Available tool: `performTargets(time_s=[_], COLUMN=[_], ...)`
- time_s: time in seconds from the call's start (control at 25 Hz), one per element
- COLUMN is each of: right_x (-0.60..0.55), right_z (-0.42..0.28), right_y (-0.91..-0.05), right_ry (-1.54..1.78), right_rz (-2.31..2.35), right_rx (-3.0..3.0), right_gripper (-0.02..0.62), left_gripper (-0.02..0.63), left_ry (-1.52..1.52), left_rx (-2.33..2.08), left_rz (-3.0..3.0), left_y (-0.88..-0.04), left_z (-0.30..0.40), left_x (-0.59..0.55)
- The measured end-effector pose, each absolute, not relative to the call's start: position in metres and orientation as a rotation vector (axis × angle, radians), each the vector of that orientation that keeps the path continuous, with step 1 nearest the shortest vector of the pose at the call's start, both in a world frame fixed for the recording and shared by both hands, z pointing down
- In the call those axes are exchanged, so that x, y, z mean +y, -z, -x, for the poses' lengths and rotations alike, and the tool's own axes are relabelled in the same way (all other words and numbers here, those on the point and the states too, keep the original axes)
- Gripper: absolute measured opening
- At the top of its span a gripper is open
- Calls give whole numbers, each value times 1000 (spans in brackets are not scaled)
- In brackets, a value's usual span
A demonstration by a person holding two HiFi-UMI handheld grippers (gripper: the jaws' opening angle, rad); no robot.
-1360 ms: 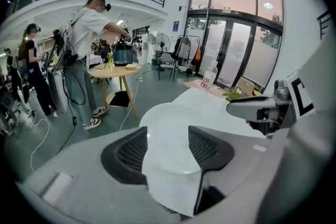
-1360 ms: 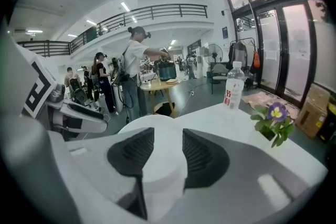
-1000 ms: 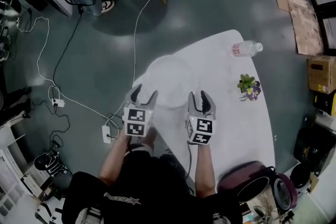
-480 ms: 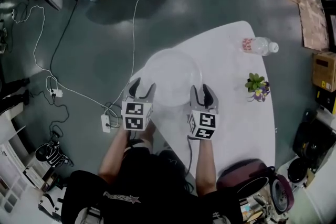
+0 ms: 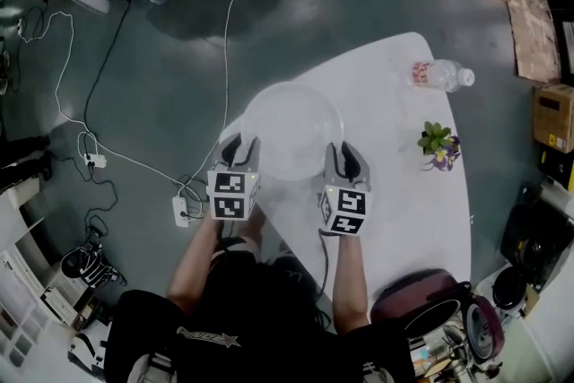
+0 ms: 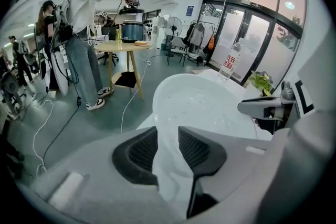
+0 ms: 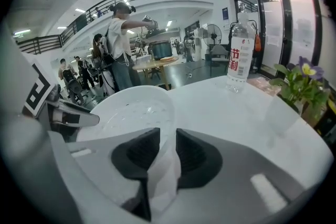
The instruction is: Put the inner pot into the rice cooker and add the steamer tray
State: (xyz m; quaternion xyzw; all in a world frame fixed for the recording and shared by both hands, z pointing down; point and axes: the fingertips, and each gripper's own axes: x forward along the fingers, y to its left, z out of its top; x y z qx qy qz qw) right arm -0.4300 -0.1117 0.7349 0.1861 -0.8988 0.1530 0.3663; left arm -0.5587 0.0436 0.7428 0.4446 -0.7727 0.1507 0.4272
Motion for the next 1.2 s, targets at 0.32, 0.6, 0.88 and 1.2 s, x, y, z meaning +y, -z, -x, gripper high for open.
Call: performTargets(time_s=[0.32, 0.6, 0.88, 1.2], right_x=[-110, -117, -123, -139], right_z=[429, 415, 392, 348], right_y=[-719, -694, -660, -613], right_ry=[-384, -390, -399, -393], right_rz=[-492, -549, -638, -813], right_rx=[-2326, -2357, -2398, -2424], right_gripper=[101, 100, 96, 91], left_gripper=[127, 124, 124, 123], left_ry=[-406, -435, -453, -459], left_rx=[-1947, -1983, -2005, -2005], left_rz=[-1120, -1174, -1255, -1403], left_y=[-730, -701, -669, -627], left_z=[560, 554, 538, 509], left_x=[43, 32, 18, -14])
